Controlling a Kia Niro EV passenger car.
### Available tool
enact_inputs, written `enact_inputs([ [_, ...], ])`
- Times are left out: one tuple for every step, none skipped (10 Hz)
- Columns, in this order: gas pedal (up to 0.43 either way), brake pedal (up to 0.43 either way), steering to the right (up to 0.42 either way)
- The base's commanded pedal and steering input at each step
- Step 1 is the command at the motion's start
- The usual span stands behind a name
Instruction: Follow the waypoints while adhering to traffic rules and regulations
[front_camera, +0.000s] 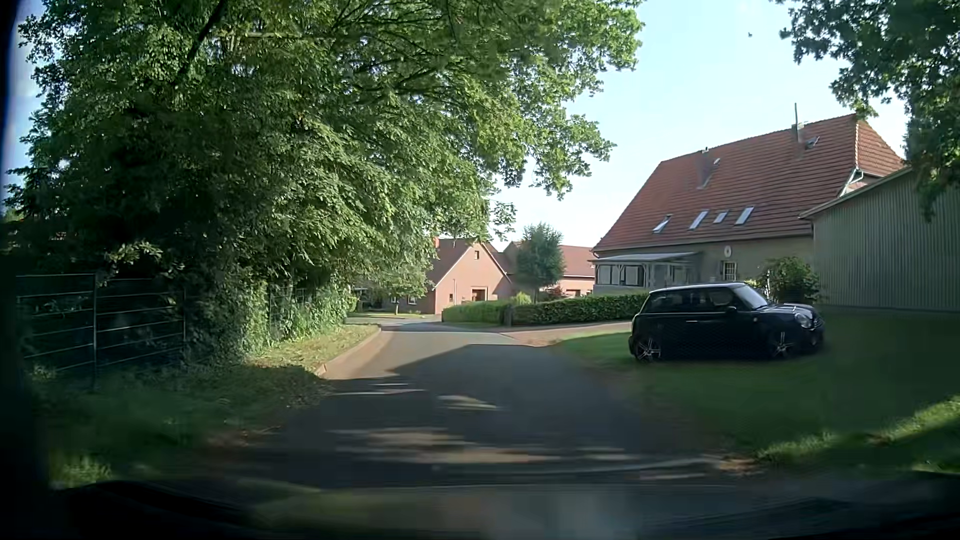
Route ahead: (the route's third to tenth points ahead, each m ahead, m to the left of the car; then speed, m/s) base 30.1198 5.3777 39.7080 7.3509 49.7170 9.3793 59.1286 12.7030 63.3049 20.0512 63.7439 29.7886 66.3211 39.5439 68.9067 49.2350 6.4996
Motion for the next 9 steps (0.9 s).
enact_inputs([
  [0.008,0.006,-0.027],
  [0.059,0.006,-0.029],
  [0.059,0.006,-0.030],
  [0.059,0.006,-0.034],
  [0.059,0.006,-0.038],
  [0.059,0.006,-0.038],
  [0.059,0.006,-0.038],
  [0.059,0.006,-0.037],
  [0.067,0.006,-0.034],
])
